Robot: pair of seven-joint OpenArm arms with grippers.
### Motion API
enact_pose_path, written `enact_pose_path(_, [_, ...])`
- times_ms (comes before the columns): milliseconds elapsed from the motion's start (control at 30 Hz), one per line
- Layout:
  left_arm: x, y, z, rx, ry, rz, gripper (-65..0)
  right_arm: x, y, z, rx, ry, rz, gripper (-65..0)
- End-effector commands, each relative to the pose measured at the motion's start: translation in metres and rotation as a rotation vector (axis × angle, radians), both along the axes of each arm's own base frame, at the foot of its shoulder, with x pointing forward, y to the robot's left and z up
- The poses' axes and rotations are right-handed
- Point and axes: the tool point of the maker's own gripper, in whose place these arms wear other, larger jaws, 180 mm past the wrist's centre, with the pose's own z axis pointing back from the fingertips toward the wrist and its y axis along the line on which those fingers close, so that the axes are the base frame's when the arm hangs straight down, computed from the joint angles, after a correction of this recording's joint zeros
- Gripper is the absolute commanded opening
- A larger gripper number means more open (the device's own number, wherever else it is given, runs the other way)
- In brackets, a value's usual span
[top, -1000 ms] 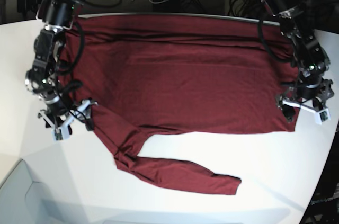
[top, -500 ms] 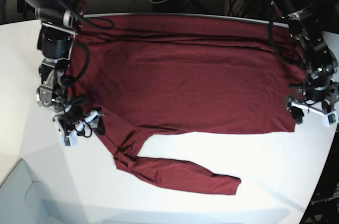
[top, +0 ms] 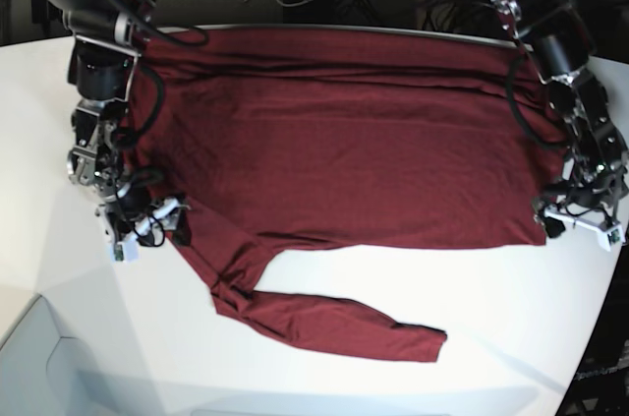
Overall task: Layout the t-shirt on the table in an organized manner, then fold the t-shirt properly
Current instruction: 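Release the collar and move both grippers along the shirt sides toward the hem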
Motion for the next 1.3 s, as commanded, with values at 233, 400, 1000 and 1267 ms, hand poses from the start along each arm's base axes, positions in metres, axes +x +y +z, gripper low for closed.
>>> enact_pose_path(233, [0.041, 0.0, -0.007, 0.07, -0.075, -0.061, -9.2, -0.001, -0.007, 0.002, -0.016, 0.002, 0.0, -21.0])
enact_pose_path(400, [0.045, -0.014, -0.045, 0.093, -0.004, -0.132, -9.2, -0.002, -0.008, 0.0, -0.019, 0.011, 0.0, -21.0])
enact_pose_path(1000, [0.041, -0.014, -0.057, 0.085, -0.024, -0.124, -9.7, -0.012, -0.008, -0.008, -0.021, 0.026, 0.0, -21.5])
enact_pose_path(1267, [0.031, -0.02, -0.07, 0.074, -0.002, -0.131, -23.7, -0.012, -0.007, -0.009, -0.019, 0.027, 0.001, -43.2])
